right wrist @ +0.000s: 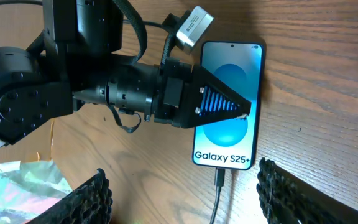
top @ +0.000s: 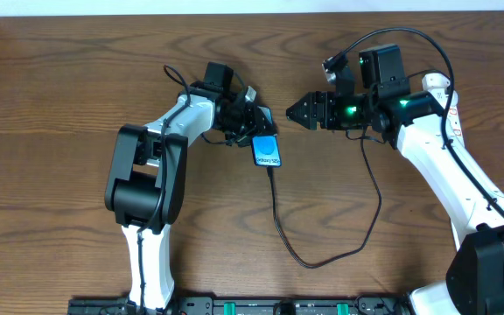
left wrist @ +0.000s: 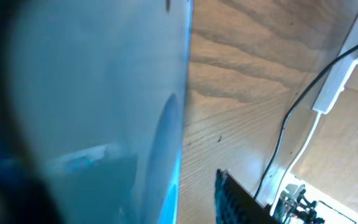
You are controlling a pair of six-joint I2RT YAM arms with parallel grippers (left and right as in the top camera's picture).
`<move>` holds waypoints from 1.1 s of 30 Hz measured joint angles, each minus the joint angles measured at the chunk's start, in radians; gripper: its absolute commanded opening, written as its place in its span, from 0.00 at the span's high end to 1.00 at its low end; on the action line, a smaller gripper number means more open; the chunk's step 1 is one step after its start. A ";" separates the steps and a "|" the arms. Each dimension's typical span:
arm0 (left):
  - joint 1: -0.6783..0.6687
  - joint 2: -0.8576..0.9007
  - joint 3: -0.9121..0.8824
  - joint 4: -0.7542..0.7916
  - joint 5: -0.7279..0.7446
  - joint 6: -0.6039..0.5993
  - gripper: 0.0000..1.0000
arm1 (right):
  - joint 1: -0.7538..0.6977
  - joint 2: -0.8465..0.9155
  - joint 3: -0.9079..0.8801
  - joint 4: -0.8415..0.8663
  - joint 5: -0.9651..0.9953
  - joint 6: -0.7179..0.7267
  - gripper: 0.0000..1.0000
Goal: Plug charger to phone and switch on socket
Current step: 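Lower the phone flat onto the table with the left gripper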
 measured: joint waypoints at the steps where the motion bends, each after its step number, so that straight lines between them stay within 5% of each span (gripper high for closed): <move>1: 0.000 0.000 0.000 -0.003 -0.008 0.000 0.55 | 0.000 0.000 0.000 0.000 0.000 -0.001 0.26; 13: -0.001 -0.010 0.005 -0.023 -0.045 0.000 0.43 | 0.000 0.000 0.000 0.000 0.000 -0.011 0.25; 33: -0.003 -0.041 0.019 -0.095 -0.217 0.000 0.42 | 0.000 0.000 0.000 0.000 0.000 -0.014 0.25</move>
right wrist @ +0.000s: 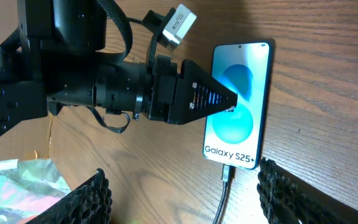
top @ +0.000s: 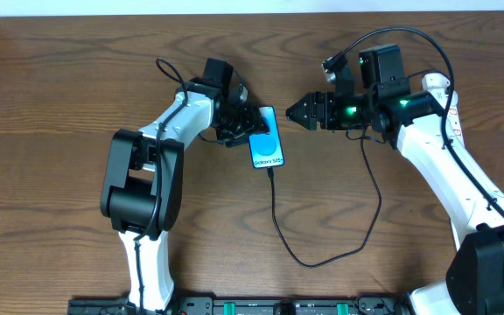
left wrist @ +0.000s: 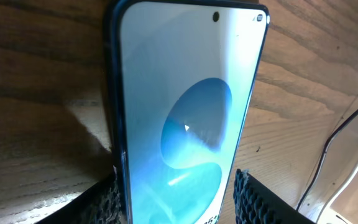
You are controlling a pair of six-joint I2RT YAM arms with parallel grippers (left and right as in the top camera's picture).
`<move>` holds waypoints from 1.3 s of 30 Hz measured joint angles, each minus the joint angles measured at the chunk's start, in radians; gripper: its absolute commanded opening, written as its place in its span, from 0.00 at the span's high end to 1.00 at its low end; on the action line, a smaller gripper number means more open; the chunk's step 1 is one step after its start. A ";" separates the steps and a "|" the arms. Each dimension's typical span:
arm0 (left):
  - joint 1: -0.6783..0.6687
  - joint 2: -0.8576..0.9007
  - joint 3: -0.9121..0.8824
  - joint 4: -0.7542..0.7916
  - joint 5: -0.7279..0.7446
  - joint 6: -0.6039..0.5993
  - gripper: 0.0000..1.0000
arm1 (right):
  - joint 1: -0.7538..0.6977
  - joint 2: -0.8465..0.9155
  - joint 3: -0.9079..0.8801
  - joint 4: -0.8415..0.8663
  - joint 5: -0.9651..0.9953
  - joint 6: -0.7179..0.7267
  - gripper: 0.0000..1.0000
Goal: Plug charger to phone and switch on socket
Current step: 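Lower the phone flat onto the table with the left gripper, then release the phone with the left gripper and move the right gripper toward the power strip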
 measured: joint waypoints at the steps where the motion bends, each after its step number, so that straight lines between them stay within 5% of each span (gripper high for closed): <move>1: 0.000 0.000 0.000 0.000 -0.003 0.000 0.42 | 0.000 0.000 0.000 -0.001 0.000 0.000 0.26; 10: 0.000 -0.004 0.001 -0.005 -0.024 0.000 0.41 | 0.000 0.000 0.000 -0.010 0.000 -0.008 0.25; 31: 0.000 -0.015 0.013 -0.007 -0.066 0.000 0.18 | 0.000 0.000 0.000 -0.019 0.008 -0.023 0.25; 39: 0.014 -0.062 0.000 -0.087 -0.229 0.008 0.18 | 0.000 0.000 0.000 -0.036 0.022 -0.033 0.27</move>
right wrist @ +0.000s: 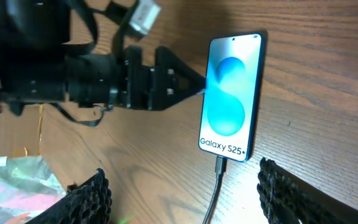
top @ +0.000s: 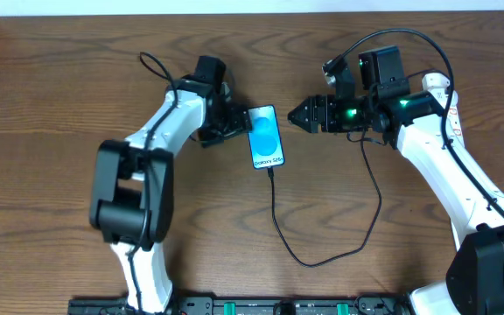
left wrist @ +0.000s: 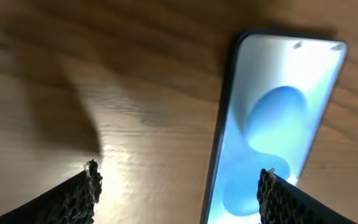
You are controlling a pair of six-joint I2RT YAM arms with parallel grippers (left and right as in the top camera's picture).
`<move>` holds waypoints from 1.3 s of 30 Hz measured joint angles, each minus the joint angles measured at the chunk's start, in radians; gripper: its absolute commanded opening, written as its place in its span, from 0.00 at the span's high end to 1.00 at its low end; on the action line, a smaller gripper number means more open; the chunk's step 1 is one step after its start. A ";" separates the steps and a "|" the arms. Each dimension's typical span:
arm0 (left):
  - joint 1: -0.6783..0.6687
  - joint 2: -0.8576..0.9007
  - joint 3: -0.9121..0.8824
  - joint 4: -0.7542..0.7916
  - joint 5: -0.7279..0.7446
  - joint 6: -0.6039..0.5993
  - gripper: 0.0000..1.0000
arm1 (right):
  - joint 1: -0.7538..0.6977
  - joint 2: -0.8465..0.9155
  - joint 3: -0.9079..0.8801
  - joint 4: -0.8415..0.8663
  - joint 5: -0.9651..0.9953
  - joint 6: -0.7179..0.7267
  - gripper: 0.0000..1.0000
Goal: Plug charger to phone and switch on socket
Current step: 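Release the phone with the left gripper and move the right gripper toward the power strip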
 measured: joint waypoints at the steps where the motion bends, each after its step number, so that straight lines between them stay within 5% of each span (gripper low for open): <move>1: 0.006 -0.050 -0.011 -0.018 -0.048 0.019 0.18 | 0.000 0.000 0.000 -0.005 0.002 -0.006 0.27; 8: 0.008 -0.380 -0.019 -0.062 -0.089 0.054 0.09 | -0.003 0.000 0.000 -0.035 0.039 -0.020 0.36; 14: 0.008 -0.599 -0.017 -0.100 -0.095 0.056 0.08 | -0.046 0.000 0.000 -0.072 0.048 -0.027 0.66; 23: 0.008 -0.628 -0.017 -0.123 -0.095 0.056 0.07 | -0.217 -0.065 0.000 -0.126 0.053 -0.027 0.98; 39: 0.008 -0.628 -0.017 -0.124 -0.095 0.056 0.07 | -0.605 -0.103 0.004 -0.167 0.014 -0.030 0.99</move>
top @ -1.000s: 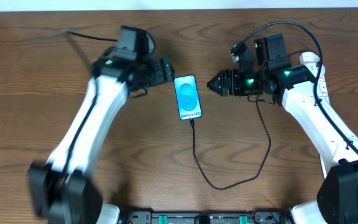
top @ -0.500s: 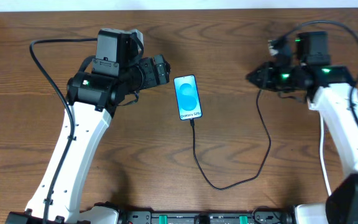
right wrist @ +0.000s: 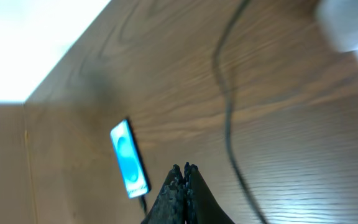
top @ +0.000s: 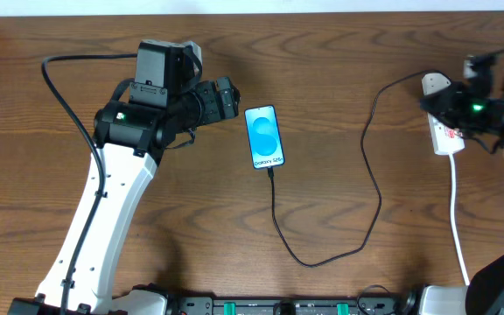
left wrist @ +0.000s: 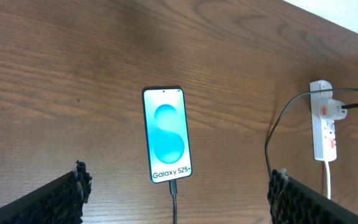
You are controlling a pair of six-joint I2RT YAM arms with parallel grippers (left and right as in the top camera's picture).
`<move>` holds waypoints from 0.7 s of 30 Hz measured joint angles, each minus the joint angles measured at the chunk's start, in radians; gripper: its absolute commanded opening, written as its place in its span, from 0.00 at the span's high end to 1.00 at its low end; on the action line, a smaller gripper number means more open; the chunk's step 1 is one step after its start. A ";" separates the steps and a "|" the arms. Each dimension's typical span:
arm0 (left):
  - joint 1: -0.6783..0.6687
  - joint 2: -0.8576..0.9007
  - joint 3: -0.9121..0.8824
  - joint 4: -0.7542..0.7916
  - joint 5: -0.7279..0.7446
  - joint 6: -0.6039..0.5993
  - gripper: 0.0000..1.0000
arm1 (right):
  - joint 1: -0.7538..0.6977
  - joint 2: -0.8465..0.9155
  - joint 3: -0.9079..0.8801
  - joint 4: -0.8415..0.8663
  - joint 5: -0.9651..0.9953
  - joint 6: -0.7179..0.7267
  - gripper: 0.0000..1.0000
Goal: Plug charger to phone and switch on socket
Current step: 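Release the phone with the left gripper and move the right gripper toward the power strip, then position the right gripper over the orange switch beside the charger plug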
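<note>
The phone (top: 263, 137) lies face up with its blue screen lit, also seen in the left wrist view (left wrist: 166, 134) and blurred in the right wrist view (right wrist: 129, 158). The black charger cable (top: 280, 229) is plugged into its lower end, loops across the table and runs up to a plug in the white power strip (top: 445, 137). My left gripper (top: 227, 96) hangs open, high and left of the phone, touching nothing. My right gripper (top: 427, 103) is shut and empty beside the strip's upper end; its fingertips (right wrist: 183, 172) are pressed together.
The brown wooden table (top: 51, 79) carries nothing else. The strip's white lead (top: 455, 219) runs down toward the front edge on the right. A black rail (top: 278, 306) lines the front edge.
My left gripper was low beside the phone's left edge; now it is raised and drawn back to the left. My right gripper, open near the phone, is now shut at the power strip.
First my left gripper rested on the tilted phone, with the cable in its port and my right gripper open nearby. Then the left fingertips were at the phone's left edge, later beside it with the phone straight. Now both grippers are away from it.
</note>
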 measured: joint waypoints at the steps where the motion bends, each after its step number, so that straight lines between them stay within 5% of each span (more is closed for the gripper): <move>1: 0.000 0.000 0.000 0.000 0.000 0.000 0.07 | -0.017 0.000 0.000 0.002 0.000 0.000 0.99; 21: 0.000 0.000 0.000 0.000 0.000 0.000 0.07 | -0.218 0.126 0.002 0.127 -0.006 0.014 0.99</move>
